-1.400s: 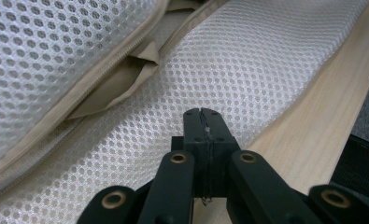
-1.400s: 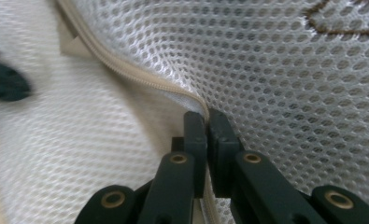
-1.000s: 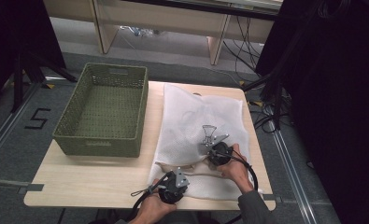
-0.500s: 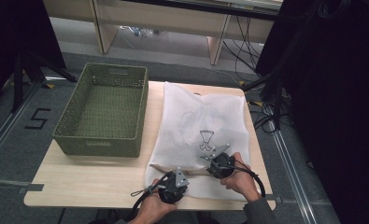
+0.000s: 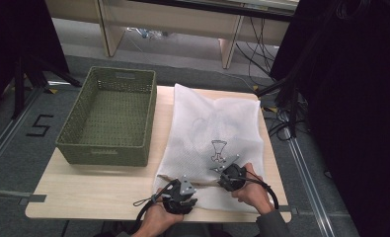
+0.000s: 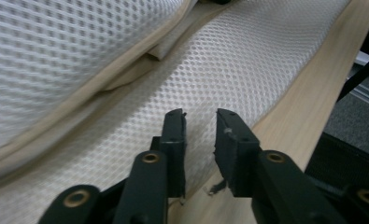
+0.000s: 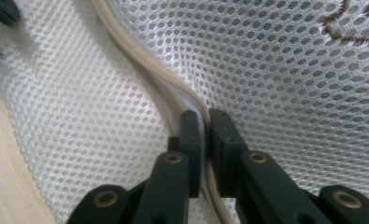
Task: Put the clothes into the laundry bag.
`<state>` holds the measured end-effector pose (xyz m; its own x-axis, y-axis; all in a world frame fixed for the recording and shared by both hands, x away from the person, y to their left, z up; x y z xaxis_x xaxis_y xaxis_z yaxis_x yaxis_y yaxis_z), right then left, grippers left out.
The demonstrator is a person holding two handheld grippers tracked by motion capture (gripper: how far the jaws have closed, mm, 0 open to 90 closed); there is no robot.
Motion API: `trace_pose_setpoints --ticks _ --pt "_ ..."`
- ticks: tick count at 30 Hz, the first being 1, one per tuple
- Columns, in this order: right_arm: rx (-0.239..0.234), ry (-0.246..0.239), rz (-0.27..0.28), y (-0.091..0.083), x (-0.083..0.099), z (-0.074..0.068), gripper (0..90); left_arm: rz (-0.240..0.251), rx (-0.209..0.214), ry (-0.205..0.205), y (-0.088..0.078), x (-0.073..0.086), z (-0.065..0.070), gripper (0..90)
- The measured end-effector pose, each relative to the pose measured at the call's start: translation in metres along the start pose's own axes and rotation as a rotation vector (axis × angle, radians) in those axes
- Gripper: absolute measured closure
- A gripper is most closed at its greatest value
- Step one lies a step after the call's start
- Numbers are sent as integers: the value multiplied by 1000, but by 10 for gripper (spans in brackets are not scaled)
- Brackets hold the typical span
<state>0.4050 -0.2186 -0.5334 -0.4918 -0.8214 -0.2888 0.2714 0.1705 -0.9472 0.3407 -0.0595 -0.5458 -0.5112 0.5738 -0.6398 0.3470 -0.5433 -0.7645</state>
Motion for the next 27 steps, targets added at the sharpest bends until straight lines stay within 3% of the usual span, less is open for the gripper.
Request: trace_pose_setpoints --ticks 2,4,6,8,13,15,16,19,27 --pt "8 0 16 -2 -1 0 806 8 -33 4 -14 3 -11 655" --pt "24 25 40 -4 -4 -2 737 16 -39 -27 -26 6 -22 617" --pt "36 4 42 -6 -4 -4 723 25 -55 -54 -35 9 -33 590" --pt "52 13 69 -9 -7 -7 679 18 -67 -75 -44 13 -43 553" --pt "84 11 110 -15 -15 -12 695 -14 -111 -135 -57 27 -66 460" --pt "101 -14 122 -15 -19 -13 728 -23 -126 -173 -59 31 -75 432" --pt "82 -24 118 -15 -21 -16 782 -28 -128 -188 -59 33 -78 423" --pt "104 -62 83 -12 -21 -17 856 -51 -121 -199 -57 36 -83 406" --pt "106 -27 127 -28 -21 -15 873 -81 -114 -219 -46 41 -87 398"
Point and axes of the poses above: each handheld gripper's, and its own axes: y roughly forward along the jaws, x roughly out of its underside, z roughly to its right, the point moved 7 cm from there along y, roughly forward along the jaws, and after that the axes turned 5 degrees about -z, right-handed, at the moved point
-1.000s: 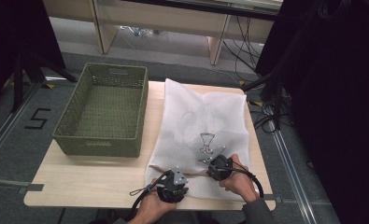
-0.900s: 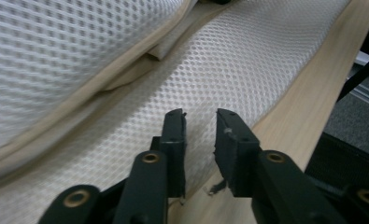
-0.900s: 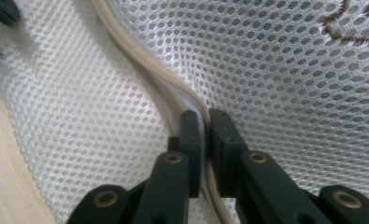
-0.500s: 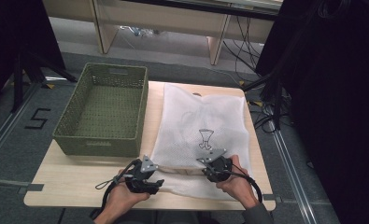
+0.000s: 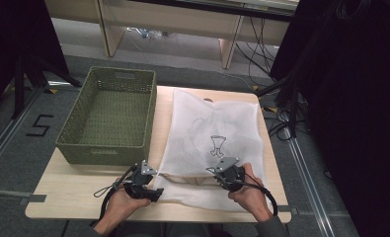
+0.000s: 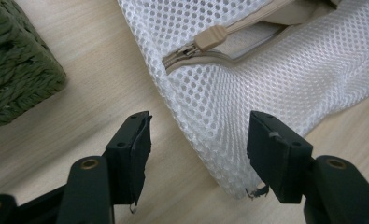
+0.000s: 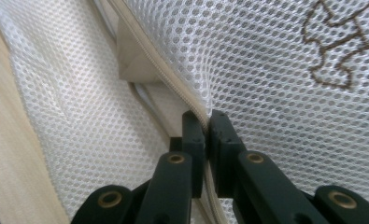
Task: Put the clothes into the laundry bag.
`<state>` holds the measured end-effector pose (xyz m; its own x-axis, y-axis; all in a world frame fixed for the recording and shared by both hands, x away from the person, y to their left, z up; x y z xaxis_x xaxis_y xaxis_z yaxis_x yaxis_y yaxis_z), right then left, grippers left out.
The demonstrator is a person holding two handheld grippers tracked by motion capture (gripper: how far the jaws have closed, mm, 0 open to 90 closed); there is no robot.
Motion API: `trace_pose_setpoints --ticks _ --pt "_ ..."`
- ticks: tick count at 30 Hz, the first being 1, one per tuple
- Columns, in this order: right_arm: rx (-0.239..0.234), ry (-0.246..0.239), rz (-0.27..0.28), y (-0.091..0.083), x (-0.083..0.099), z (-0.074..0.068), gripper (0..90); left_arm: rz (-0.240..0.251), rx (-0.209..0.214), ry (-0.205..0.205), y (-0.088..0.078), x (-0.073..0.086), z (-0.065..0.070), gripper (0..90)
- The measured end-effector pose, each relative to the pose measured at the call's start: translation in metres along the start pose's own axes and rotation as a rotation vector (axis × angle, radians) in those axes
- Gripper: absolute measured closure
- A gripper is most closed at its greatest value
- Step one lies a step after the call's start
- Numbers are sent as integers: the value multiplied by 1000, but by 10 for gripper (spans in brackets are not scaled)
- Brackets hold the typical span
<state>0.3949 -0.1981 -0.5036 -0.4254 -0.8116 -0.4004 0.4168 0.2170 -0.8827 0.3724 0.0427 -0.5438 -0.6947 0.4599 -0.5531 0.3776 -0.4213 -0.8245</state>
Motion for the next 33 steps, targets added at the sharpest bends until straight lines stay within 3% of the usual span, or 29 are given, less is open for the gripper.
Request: trace_pose_setpoints --ticks 3,4,5,8,12,17,18,19,21,23,27,33 --pt "7 13 23 -8 0 2 873 14 51 -32 3 -3 1 435" --pt "1 24 28 -10 0 1 873 23 69 -24 5 -5 2 457" --pt "-11 21 36 -11 1 1 873 26 69 -20 7 -5 4 540" --pt "-18 39 38 -11 2 1 873 44 92 -34 11 -8 6 669" --pt "-30 51 45 -7 4 3 871 79 78 -20 7 -12 6 803" --pt "-59 36 17 -3 6 -1 857 129 82 -8 -6 -18 15 821" --pt "-58 -3 5 -3 8 1 838 136 84 -2 -8 -19 17 821" --pt "-87 41 7 -1 7 -4 812 134 94 -3 -9 -19 18 820" --pt "-85 63 1 0 8 -5 754 143 117 -20 -10 -19 21 820" --pt "-70 45 15 -3 5 -5 738 158 129 -31 -15 -22 22 820" --pt "-65 72 60 -11 1 -5 705 193 124 -11 -25 -30 24 820" --pt "-63 102 109 -21 -3 -3 631 184 124 -4 -21 -29 25 818"
Point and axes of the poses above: each handheld gripper's, and its own axes: y roughly forward along the jaws, x roughly out of its underside, z roughly to its right, the point moved 7 cm from there along y, roughly forward along the jaws, and after that the axes turned 5 degrees about -z, right-handed, at the moved point
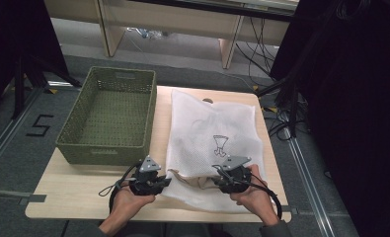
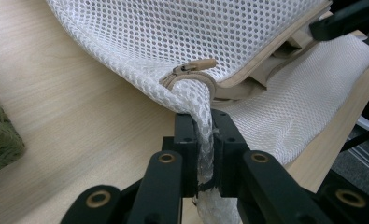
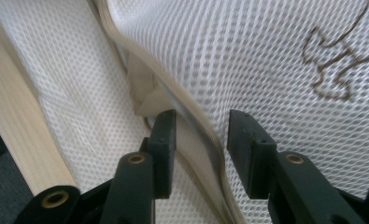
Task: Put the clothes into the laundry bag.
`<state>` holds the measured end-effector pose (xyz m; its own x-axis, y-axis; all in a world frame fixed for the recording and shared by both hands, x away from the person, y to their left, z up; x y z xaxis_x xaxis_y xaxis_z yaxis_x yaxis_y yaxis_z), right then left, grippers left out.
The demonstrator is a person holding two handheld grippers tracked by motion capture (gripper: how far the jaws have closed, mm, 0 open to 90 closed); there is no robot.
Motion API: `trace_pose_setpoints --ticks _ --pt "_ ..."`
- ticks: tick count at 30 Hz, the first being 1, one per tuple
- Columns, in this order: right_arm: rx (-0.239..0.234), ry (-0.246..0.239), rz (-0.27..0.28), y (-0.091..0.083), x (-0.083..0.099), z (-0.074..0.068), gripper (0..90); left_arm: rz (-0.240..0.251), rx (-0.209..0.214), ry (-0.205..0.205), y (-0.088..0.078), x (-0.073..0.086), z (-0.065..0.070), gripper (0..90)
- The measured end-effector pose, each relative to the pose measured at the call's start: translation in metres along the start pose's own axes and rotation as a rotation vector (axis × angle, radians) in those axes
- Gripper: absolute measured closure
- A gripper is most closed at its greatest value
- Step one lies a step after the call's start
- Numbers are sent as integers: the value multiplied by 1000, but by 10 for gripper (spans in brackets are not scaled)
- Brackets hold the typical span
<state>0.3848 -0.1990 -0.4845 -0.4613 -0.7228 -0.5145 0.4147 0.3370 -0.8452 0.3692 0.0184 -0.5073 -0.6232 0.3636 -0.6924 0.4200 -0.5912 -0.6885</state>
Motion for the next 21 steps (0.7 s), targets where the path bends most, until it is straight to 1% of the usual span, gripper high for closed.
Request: trace_pose_setpoints --ticks 1,2,4,7,8,9,10,12,13,14,16,17,19,20,21 --pt "0 6 9 -2 -1 0 622 -3 1 4 0 0 0 818" --pt "3 16 30 -4 -4 1 611 2 0 3 -1 -1 0 817" --pt "1 22 57 -8 -8 2 594 3 1 4 -2 -1 0 816" --pt "-19 39 74 -11 -10 1 590 2 -2 9 -2 -1 0 814" --pt "-24 51 79 -14 -12 -1 593 0 0 10 -2 -1 0 813" --pt "-35 66 95 -15 -14 -3 595 -1 0 11 -1 -1 0 813" --pt "-46 67 105 -18 -17 -4 596 -1 0 10 -1 -1 0 812" --pt "-56 55 119 -21 -21 -7 605 1 2 9 -1 -1 1 810" --pt "-62 60 125 -23 -22 -9 612 -1 1 13 -2 -1 1 809" --pt "-79 59 137 -24 -24 -12 634 -3 1 16 -2 -1 1 809" --pt "-94 57 148 -25 -28 -16 673 -3 -3 18 -2 -1 1 808" --pt "-100 58 147 -25 -28 -17 690 -3 -4 19 -2 -1 1 809" --pt "-117 33 152 -21 -32 -21 703 -4 -4 21 -1 -1 2 809" --pt "-132 50 153 -20 -34 -24 699 -2 -5 21 -1 -1 2 810" --pt "-139 42 157 -17 -36 -25 690 -1 -4 23 -1 -1 3 810"
Point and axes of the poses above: each handheld gripper's, and its own axes: y roughly forward along the jaws, x roughly out of its underside, z roughly to its right, the point moved 7 cm from there along y, roughly forward along the jaws, and after that the axes turned 5 degrees about -z, right-handed, at the moved point
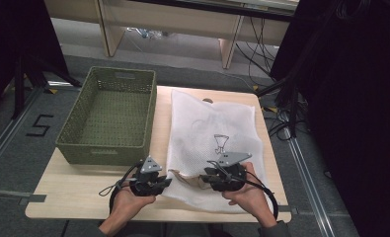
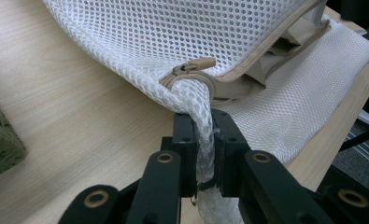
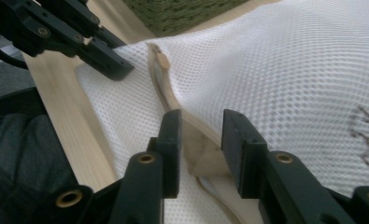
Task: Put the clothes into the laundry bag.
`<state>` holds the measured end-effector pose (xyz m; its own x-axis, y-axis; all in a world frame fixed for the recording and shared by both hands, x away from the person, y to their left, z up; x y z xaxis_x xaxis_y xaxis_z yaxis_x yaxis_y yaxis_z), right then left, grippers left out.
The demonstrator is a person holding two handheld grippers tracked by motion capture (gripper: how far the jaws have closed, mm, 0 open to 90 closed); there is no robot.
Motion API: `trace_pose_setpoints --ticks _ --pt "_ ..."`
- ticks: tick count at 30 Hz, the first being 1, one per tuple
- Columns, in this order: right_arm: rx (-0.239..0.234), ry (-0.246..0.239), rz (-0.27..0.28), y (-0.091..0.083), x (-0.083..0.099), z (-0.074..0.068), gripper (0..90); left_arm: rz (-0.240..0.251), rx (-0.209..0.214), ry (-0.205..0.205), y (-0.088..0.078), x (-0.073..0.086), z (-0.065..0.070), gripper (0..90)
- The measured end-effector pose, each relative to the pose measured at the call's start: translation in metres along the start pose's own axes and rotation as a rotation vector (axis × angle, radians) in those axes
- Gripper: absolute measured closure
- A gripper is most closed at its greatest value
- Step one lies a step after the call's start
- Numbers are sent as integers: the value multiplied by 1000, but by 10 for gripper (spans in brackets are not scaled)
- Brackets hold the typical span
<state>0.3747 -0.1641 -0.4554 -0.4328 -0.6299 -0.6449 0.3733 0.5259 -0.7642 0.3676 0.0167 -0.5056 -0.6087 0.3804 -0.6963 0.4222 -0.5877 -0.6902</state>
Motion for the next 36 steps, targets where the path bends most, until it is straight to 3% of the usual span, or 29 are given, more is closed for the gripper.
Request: trace_pose_setpoints --ticks 11,16,18,19,21,23,24,25,30,32,33,36 --pt "-127 104 -13 49 -21 -8 684 -16 -4 26 3 3 3 802" --pt "-159 94 -20 62 -24 -10 684 -25 12 27 4 4 8 799" --pt "-159 81 -45 67 -21 -12 680 -24 3 44 4 4 8 799" --pt "-160 108 -58 70 -20 -13 680 -24 1 56 4 4 8 799" --pt "-173 76 -58 75 -20 -11 689 -27 8 66 5 4 10 797" --pt "-178 95 -69 78 -20 -13 701 -36 9 71 6 6 11 796" --pt "-186 59 -66 80 -20 -11 705 -40 8 78 7 6 11 795" --pt "-193 57 -70 82 -20 -11 719 -43 5 82 8 7 11 794" --pt "-214 53 -54 82 -21 -12 825 -47 5 93 9 8 11 789" --pt "-217 78 -46 78 -23 -13 817 -52 2 102 10 9 12 786" --pt "-226 55 -32 79 -24 -11 814 -54 0 108 10 9 12 784" --pt "-229 64 -39 80 -23 -12 778 -54 -15 128 10 8 11 781"
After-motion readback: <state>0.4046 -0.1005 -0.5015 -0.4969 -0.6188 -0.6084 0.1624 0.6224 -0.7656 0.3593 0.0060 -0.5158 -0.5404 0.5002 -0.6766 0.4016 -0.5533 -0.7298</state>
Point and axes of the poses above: each handheld gripper's, and its own axes: y roughly forward along the jaws, x roughly out of its underside, z roughly to its right, the point moved 7 cm from there along y, roughly forward along the jaws, and after that the axes turned 5 degrees about -z, right-handed, at the moved point
